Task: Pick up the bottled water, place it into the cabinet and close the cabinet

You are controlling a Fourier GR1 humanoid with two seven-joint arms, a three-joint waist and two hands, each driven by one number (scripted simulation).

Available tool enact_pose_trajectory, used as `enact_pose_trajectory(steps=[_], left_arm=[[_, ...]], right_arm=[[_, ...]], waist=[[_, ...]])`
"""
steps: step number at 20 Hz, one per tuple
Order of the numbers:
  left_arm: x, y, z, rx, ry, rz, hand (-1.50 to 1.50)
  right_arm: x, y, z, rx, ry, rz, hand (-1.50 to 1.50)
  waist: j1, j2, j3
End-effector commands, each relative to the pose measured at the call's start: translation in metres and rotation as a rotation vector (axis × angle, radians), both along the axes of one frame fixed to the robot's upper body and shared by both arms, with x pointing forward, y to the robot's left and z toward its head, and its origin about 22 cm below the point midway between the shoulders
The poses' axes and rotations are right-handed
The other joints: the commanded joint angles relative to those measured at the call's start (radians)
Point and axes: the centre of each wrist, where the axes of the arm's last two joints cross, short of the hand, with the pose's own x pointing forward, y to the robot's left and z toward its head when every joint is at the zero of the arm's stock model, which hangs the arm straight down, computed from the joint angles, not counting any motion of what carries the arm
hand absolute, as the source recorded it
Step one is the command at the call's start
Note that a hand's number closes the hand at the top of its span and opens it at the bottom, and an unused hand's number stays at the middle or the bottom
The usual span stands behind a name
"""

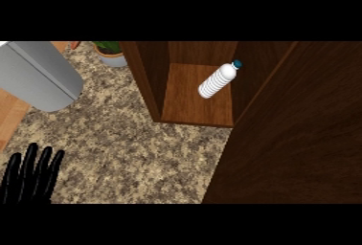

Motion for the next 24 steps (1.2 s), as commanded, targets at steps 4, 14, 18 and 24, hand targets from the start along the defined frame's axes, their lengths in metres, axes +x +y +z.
enact_pose_trajectory(steps=[4, 14, 18, 24], left_arm=[[-0.001, 0.005, 0.0, -0.005, -0.013, -0.019, -1.5], [0.001, 0.006, 0.006, 0.0, -0.041, -0.08, -1.5], [0.001, 0.011, 0.005, 0.011, -0.036, -0.102, -1.5], [0.0, 0.015, 0.005, 0.005, -0.035, -0.059, -1.5]], right_arm=[[0.013, 0.034, -0.003, 0.152, 0.1, -0.069, 1.5], [0.017, 0.045, -0.037, 0.107, 0.402, 0.161, 1.5], [0.023, 0.048, -0.041, 0.163, 0.527, 0.205, 1.5], [0.041, 0.016, -0.037, 0.336, 0.516, -0.054, 1.5]], waist=[[0.02, 0.014, -0.001], [0.106, 0.058, -0.001], [0.111, 0.051, -0.001], [0.051, 0.04, 0.004]])
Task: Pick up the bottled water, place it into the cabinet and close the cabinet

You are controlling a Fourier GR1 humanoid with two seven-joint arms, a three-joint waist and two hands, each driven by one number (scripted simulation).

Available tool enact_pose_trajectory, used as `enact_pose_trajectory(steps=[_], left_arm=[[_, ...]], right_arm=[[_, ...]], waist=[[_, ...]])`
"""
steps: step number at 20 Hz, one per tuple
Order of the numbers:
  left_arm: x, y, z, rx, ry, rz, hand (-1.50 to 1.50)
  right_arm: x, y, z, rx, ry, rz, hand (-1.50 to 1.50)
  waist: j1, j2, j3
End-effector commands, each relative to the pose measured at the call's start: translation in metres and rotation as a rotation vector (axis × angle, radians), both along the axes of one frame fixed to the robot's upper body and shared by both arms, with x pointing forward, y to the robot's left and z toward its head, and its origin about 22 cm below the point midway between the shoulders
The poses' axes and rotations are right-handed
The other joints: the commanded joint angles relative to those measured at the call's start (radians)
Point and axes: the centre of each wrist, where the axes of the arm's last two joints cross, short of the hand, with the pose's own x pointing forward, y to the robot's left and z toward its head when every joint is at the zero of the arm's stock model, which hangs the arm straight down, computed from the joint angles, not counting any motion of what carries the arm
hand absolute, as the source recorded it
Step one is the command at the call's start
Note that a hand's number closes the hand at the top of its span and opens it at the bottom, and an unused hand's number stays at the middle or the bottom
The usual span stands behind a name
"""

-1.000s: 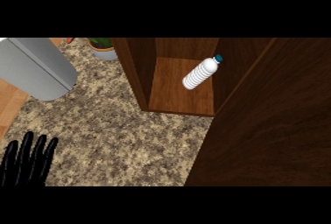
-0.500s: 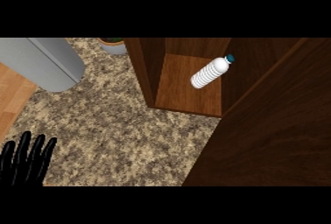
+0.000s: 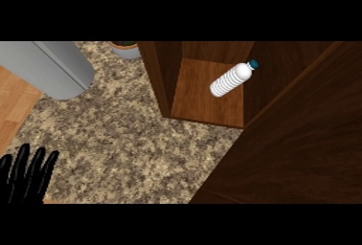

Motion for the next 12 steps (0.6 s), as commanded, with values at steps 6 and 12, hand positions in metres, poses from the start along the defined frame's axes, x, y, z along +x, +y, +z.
enact_pose_trajectory(steps=[6, 12], left_arm=[[0.0, 0.008, 0.003, -0.006, -0.007, 0.022, -1.5], [0.0, 0.008, 0.003, -0.016, 0.005, -0.013, -1.5]], right_arm=[[0.036, -0.006, -0.015, 0.141, 0.16, -0.45, 1.5], [0.074, -0.007, -0.02, 0.155, 0.19, -0.58, 1.5]], waist=[[-0.047, 0.002, 0.005], [-0.011, 0.002, 0.006]])
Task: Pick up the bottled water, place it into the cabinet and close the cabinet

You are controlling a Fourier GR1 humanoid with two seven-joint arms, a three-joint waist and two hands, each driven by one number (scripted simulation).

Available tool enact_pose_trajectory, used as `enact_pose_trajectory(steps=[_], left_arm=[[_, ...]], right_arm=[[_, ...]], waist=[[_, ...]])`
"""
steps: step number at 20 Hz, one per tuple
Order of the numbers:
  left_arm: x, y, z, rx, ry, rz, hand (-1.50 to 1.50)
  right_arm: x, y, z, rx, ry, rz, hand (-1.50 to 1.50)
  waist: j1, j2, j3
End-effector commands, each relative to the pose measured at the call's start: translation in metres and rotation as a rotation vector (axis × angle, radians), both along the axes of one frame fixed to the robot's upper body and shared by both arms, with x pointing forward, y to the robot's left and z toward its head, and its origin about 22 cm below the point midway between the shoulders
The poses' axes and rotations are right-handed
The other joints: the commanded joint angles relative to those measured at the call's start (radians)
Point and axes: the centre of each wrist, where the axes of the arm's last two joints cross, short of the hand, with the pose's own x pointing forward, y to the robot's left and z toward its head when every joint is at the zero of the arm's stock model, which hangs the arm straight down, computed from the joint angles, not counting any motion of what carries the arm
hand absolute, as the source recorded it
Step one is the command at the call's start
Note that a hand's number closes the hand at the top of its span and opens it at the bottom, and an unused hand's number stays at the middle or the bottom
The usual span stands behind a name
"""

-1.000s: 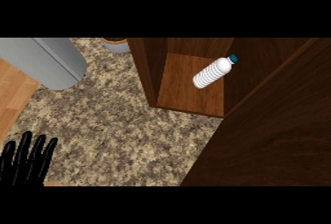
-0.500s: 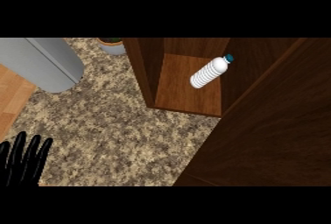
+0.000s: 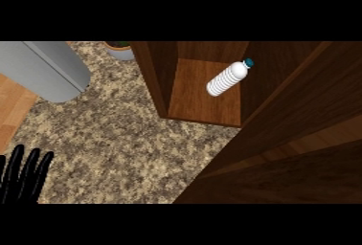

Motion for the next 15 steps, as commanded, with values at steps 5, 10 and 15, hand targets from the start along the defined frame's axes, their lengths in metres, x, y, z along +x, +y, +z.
enact_pose_trajectory(steps=[5, 10, 15], left_arm=[[0.004, 0.003, -0.003, 0.007, 0.0, -0.015, -1.5], [0.001, 0.001, -0.005, -0.015, 0.021, -0.025, -1.5], [0.009, 0.006, -0.011, -0.006, 0.02, -0.004, -1.5]], right_arm=[[0.082, 0.04, 0.005, 0.046, 0.11, -0.255, 1.5], [0.141, 0.067, 0.03, 0.034, 0.143, -0.304, 1.5], [0.183, 0.094, 0.046, 0.026, 0.166, -0.297, 1.5]], waist=[[0.023, -0.003, 0.005], [0.025, -0.007, 0.007], [-0.016, -0.012, 0.008]])
